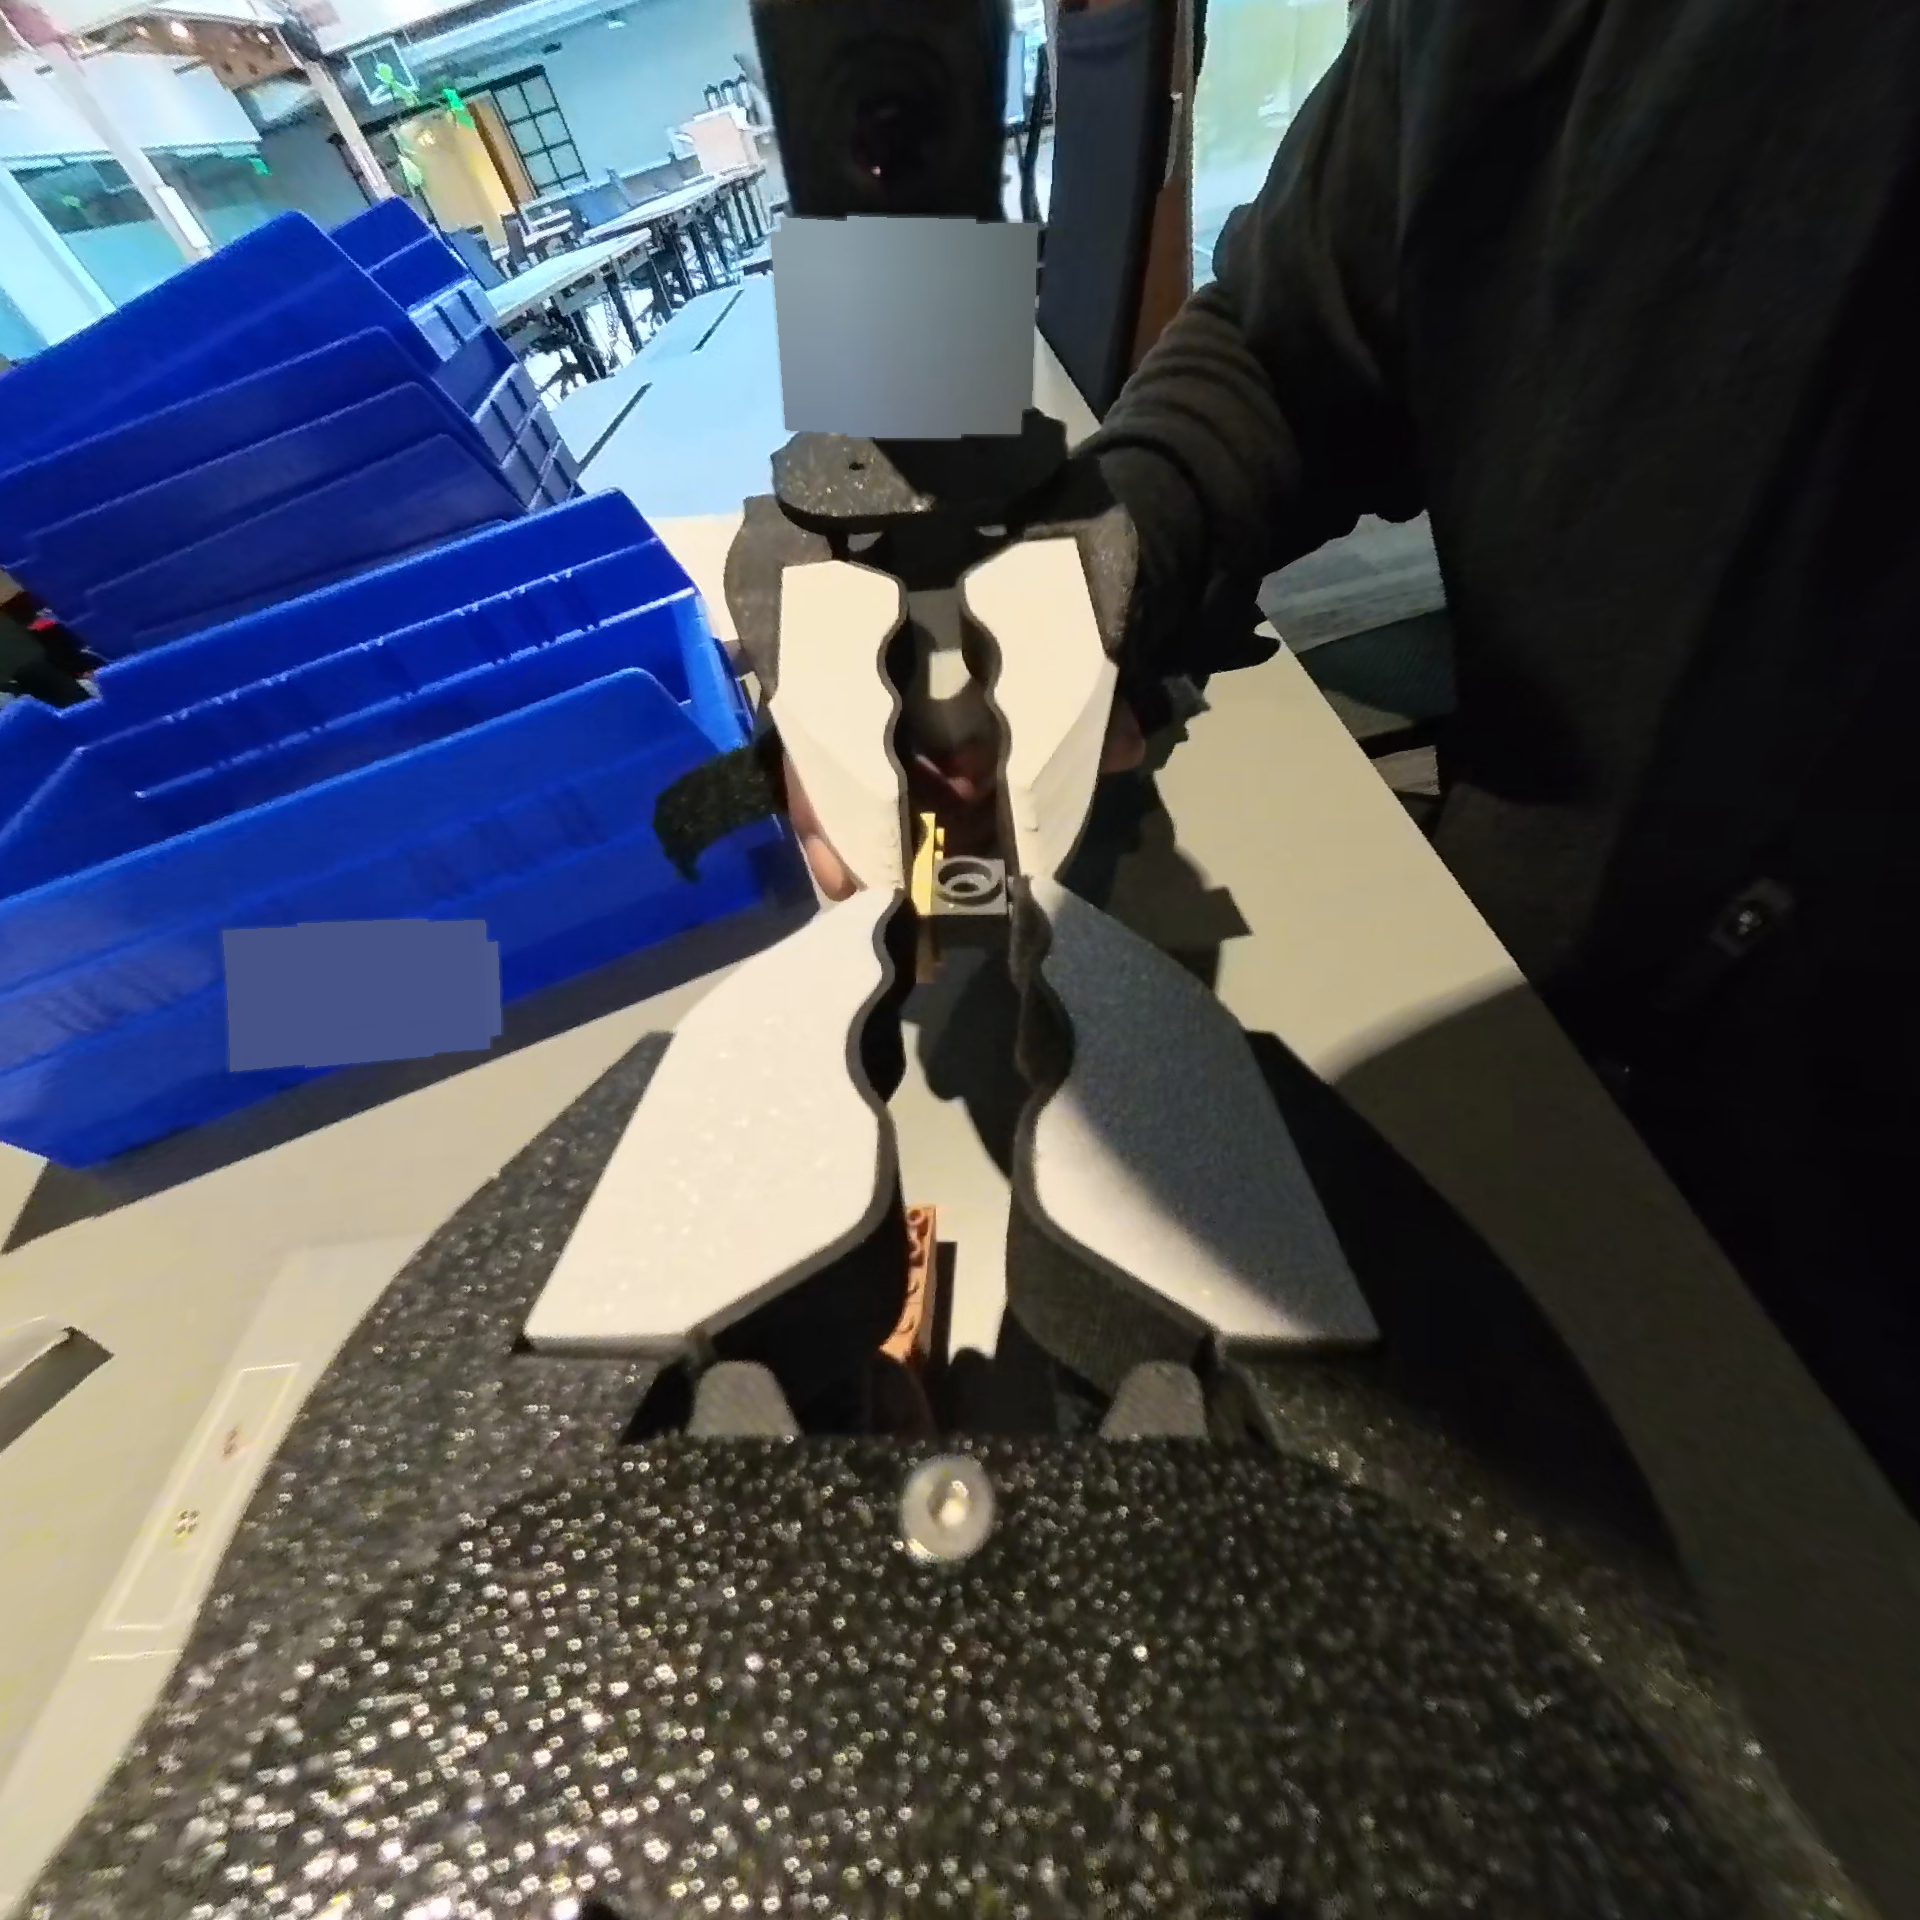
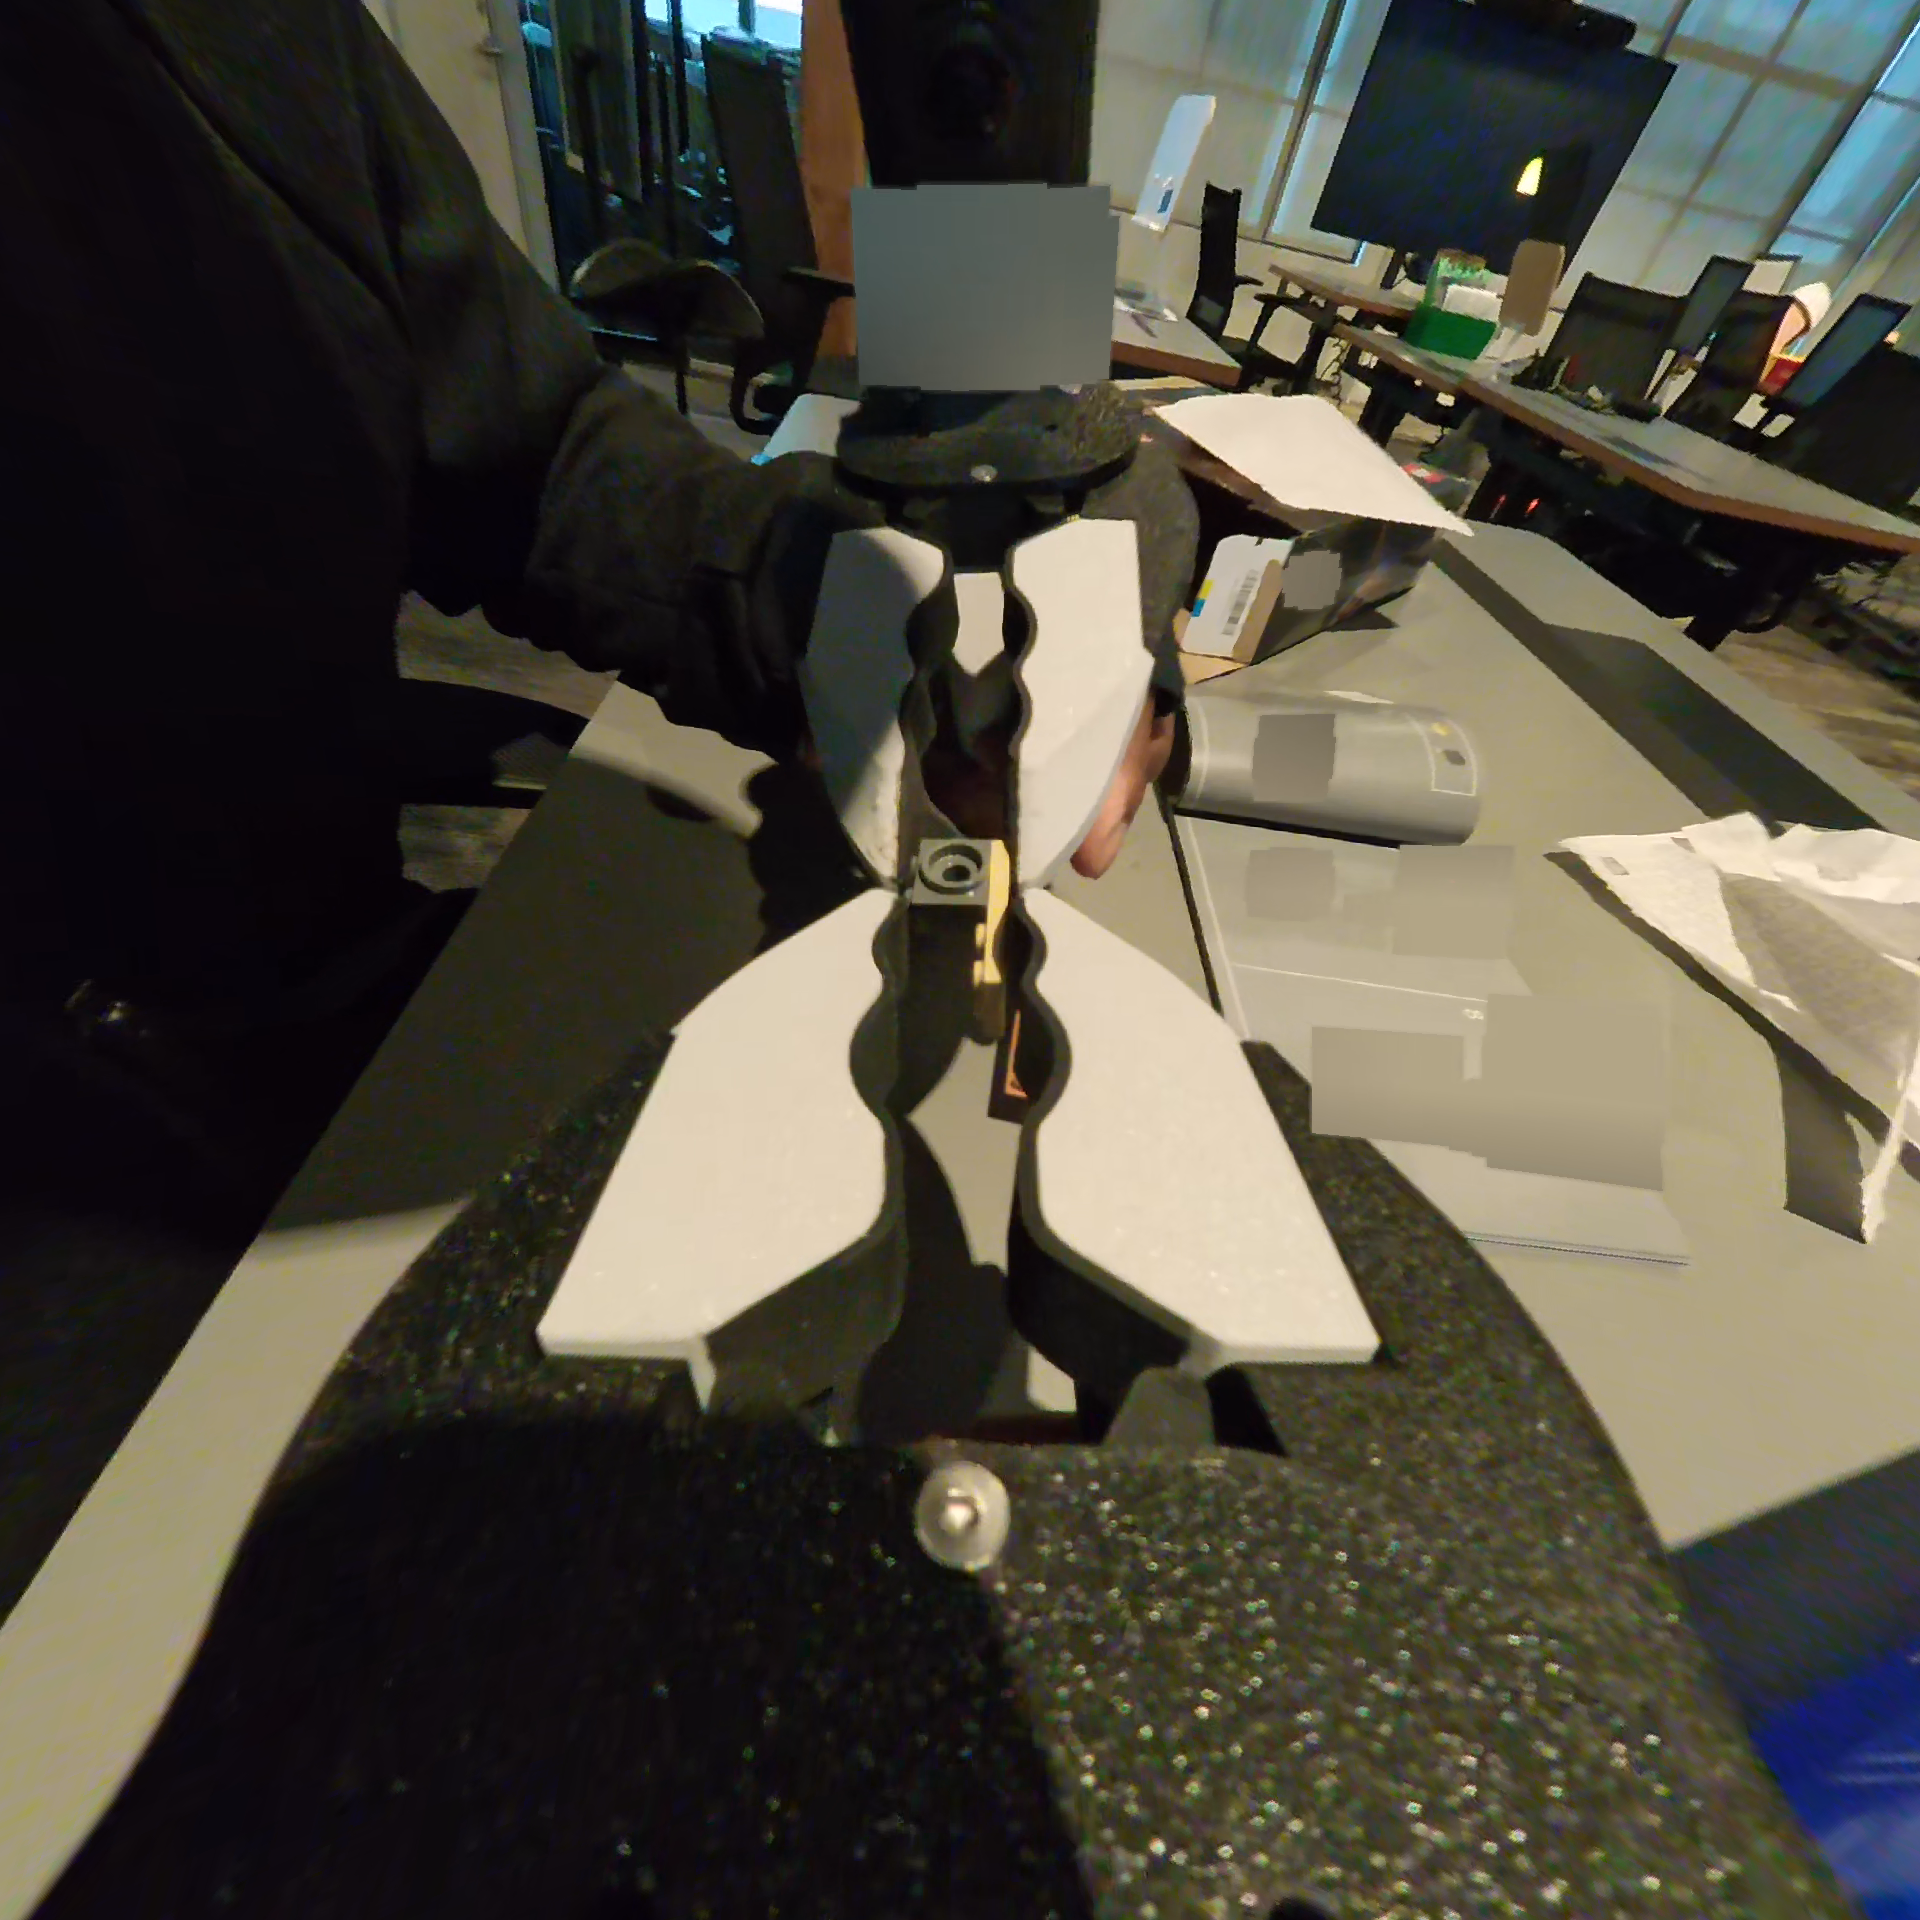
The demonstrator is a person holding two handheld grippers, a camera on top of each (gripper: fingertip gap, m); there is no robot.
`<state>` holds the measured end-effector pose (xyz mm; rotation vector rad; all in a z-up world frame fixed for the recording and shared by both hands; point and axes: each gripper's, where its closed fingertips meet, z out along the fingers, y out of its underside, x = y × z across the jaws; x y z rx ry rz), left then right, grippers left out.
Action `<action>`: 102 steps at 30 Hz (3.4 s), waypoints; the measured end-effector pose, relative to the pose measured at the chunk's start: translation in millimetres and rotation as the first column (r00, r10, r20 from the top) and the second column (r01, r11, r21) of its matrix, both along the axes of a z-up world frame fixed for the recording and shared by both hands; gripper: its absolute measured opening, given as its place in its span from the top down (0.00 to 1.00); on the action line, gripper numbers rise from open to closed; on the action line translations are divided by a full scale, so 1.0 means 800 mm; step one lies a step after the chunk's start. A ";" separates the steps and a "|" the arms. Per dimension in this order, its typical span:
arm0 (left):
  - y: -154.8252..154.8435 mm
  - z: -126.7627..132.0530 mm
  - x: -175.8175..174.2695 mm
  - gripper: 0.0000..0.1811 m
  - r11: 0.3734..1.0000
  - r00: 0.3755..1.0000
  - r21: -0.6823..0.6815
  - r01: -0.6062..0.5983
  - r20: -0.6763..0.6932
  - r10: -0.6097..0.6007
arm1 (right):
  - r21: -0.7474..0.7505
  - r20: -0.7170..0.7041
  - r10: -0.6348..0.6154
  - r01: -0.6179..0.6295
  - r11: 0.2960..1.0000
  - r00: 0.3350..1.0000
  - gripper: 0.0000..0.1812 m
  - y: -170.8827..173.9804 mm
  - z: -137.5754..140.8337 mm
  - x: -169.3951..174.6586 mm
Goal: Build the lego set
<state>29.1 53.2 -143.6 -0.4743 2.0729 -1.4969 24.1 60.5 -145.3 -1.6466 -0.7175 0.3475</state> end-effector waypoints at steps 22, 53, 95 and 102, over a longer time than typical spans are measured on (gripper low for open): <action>0.014 -0.006 0.015 0.91 0.997 0.996 -0.010 -0.082 -0.045 0.081 | 0.014 0.040 -0.111 0.110 0.994 0.993 0.86 0.011 0.000 0.013; 0.012 0.003 0.003 0.87 0.994 0.995 -0.112 -0.005 -0.097 -0.005 | -0.005 0.005 -0.048 0.048 0.999 0.999 0.90 0.004 0.003 0.006; 0.001 -0.001 -0.006 0.91 0.996 0.995 -0.083 0.035 -0.094 -0.043 | -0.039 -0.039 0.013 -0.014 0.999 0.999 0.91 -0.003 0.004 -0.003; 0.006 -0.005 -0.010 0.91 0.997 0.995 -0.072 0.015 -0.093 -0.022 | -0.047 -0.018 0.004 -0.005 0.999 1.000 0.91 0.004 0.001 -0.008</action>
